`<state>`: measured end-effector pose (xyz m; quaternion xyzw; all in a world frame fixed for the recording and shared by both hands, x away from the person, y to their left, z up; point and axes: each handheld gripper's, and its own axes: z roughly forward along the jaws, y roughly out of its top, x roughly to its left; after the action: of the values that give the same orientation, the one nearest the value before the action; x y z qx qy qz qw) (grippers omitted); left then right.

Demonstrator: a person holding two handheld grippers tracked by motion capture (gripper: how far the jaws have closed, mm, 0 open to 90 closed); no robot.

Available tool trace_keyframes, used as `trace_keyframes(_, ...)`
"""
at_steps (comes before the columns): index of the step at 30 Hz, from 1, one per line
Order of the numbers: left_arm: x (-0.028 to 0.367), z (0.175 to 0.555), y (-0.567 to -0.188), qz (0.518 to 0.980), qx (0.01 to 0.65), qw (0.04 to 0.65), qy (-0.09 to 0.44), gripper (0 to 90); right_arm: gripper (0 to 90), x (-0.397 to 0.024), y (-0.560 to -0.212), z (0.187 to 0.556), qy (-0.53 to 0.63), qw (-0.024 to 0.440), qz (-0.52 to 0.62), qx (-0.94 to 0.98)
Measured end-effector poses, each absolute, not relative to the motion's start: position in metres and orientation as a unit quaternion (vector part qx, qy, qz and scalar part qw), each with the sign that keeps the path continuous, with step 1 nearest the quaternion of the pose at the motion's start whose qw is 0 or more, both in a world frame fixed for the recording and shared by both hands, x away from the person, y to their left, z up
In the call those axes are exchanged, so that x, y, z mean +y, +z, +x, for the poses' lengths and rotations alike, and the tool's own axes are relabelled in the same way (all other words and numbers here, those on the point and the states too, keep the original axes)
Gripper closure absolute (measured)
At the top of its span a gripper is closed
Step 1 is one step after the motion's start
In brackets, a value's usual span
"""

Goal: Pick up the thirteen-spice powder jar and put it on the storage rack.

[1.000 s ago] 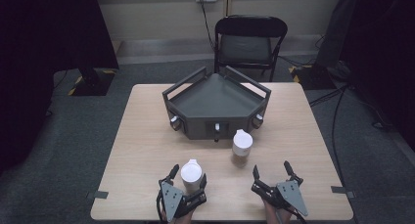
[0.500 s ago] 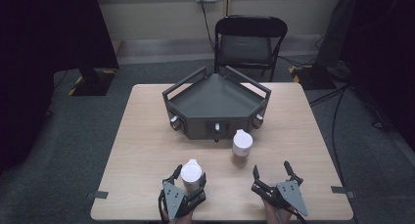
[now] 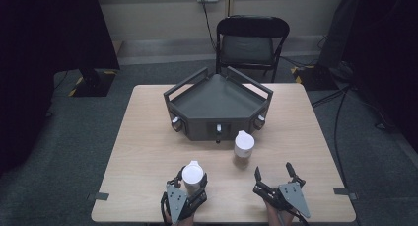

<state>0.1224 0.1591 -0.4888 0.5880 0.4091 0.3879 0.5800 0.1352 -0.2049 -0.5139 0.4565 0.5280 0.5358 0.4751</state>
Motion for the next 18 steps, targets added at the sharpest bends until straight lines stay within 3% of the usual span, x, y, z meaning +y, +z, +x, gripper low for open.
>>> trace_keyframes(18,0.1610,0.1230,-0.4826,0.580,0.410,0.589,0.384,30.8,0.0,-0.2048,-0.5138,0.1352,0.536,0.475,0.457,0.528)
